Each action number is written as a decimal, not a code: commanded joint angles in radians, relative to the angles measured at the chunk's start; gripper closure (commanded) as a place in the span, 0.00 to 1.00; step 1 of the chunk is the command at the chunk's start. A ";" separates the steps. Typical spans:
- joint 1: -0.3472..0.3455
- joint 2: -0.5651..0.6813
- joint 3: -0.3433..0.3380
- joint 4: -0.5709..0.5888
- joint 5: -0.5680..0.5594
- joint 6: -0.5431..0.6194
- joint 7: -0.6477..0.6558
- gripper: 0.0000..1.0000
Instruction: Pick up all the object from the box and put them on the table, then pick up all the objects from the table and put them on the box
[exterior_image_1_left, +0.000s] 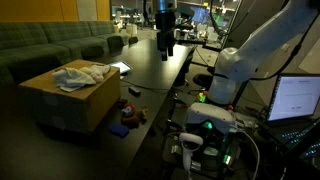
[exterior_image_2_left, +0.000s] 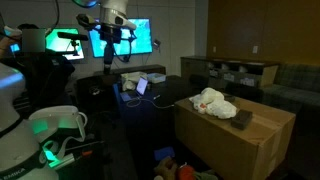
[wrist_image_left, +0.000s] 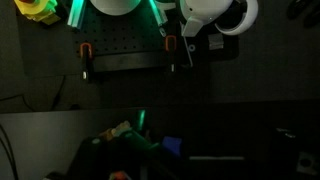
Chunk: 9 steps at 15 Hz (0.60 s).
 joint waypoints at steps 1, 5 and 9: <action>-0.005 -0.001 0.004 0.005 0.002 -0.002 -0.002 0.00; -0.007 0.025 0.016 0.025 -0.008 0.013 0.007 0.00; 0.000 0.151 0.037 0.102 -0.029 0.065 -0.004 0.00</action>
